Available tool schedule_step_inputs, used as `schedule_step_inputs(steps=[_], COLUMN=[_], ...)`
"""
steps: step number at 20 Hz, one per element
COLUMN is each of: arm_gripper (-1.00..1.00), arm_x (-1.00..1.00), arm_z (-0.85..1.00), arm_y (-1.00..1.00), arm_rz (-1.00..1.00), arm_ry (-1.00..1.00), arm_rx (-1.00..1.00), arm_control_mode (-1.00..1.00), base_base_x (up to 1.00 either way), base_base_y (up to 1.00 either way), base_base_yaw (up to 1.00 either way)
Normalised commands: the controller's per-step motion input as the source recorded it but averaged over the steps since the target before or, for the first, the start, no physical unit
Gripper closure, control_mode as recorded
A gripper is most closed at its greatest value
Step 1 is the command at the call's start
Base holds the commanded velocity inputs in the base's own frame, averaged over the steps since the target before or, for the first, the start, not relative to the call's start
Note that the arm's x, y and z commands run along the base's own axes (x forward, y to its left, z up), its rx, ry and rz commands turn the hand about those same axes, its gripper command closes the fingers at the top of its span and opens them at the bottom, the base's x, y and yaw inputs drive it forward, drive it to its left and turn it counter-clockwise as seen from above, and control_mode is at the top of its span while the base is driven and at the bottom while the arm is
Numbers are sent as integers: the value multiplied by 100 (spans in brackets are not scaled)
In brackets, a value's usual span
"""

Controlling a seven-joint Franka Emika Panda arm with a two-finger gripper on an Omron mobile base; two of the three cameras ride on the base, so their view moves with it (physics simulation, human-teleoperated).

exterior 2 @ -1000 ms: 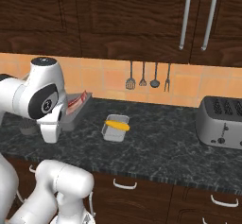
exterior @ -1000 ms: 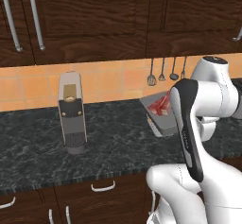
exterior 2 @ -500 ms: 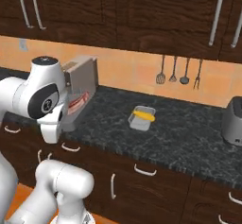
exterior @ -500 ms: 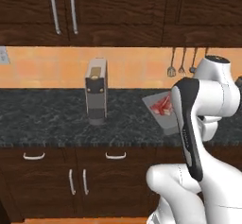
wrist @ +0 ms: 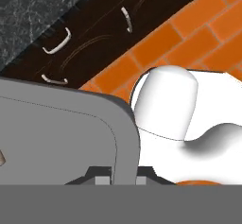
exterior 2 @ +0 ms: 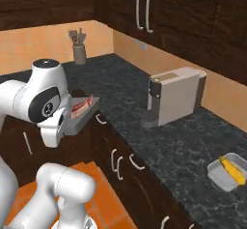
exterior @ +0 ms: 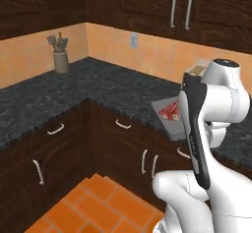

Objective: Take the meat container that has the steak and place it on the second highest rack of the freezer. Then take the vegetable container that has the corn and garlic and place it on the highest rack of the freezer.

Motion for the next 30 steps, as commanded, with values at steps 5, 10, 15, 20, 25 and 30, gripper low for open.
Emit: schedule_step_inputs(steps=[5,10,15,20,25,30], arm_gripper=[100,100,100,100,100,100], arm_x=[0,0,0,0,0,0], arm_z=[0,0,0,0,0,0], arm_y=[0,0,0,0,0,0], arm_rz=[0,0,0,0,0,0], arm_ry=[0,0,0,0,0,0], arm_rx=[0,0,0,0,0,0], arm_control_mode=[100,100,100,100,100,100], base_base_x=[0,-1,0,0,-2,-4], base_base_y=[-2,-9,-6,-2,-1,0], base_base_yaw=[100,100,100,100,100,100])
